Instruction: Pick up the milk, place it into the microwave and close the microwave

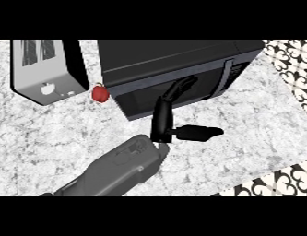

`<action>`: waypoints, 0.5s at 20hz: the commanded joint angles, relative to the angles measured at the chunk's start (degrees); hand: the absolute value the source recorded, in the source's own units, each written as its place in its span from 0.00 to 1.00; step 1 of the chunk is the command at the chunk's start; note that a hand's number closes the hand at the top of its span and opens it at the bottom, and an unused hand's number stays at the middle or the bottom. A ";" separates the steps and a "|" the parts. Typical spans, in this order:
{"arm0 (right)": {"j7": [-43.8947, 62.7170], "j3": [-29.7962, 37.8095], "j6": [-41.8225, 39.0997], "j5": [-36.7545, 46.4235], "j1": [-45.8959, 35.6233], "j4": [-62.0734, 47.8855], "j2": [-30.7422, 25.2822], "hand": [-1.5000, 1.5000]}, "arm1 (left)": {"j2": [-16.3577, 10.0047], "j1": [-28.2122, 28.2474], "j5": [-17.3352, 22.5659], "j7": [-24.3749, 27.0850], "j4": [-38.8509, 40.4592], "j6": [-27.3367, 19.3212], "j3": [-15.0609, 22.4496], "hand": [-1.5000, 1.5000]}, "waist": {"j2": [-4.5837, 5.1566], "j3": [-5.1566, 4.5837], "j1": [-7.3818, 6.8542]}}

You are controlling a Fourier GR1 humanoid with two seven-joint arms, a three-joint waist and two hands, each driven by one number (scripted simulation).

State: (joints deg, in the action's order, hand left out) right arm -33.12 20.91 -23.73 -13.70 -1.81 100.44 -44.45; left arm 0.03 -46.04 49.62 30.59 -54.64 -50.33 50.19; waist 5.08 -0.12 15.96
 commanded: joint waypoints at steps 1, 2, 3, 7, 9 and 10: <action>0.65 -4.25 -3.67 -10.05 0.55 -3.70 7.15 1.00 | -0.02 -2.61 1.38 0.87 2.93 -0.39 -2.76 0.00 | 1.24 0.56 -1.33; 0.80 -4.70 -4.35 -10.79 0.40 -3.98 7.24 0.00 | -0.02 -3.56 1.62 1.03 3.15 -0.43 -2.62 0.00 | 0.97 0.44 -0.99; 1.50 -5.04 -5.42 -11.18 0.82 -4.90 6.66 0.00 | -0.02 -3.92 2.18 0.86 3.73 -0.34 -3.05 0.00 | 1.15 0.35 -0.88; 2.50 -5.52 -7.53 -13.77 -0.11 -6.73 6.10 0.00 | -0.02 -4.43 3.31 1.91 4.37 -0.10 -2.97 0.00 | 1.22 0.18 -0.47; 3.13 -5.52 -8.28 -15.25 -0.60 -7.78 5.91 0.00 | -0.02 -4.34 3.55 2.68 4.87 -0.12 -2.54 0.00 | 1.17 0.15 -0.35; 3.82 -5.50 -8.41 -15.59 -1.05 -8.19 5.41 0.00 | -0.02 -4.15 3.85 3.22 4.69 0.11 -2.57 0.00 | 1.28 0.02 -0.51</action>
State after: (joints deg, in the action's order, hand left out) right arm -30.36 15.93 -30.34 -26.67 -2.15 94.14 -38.90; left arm 0.02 -47.01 51.78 33.47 -54.04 -49.49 51.19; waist 5.77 0.10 15.26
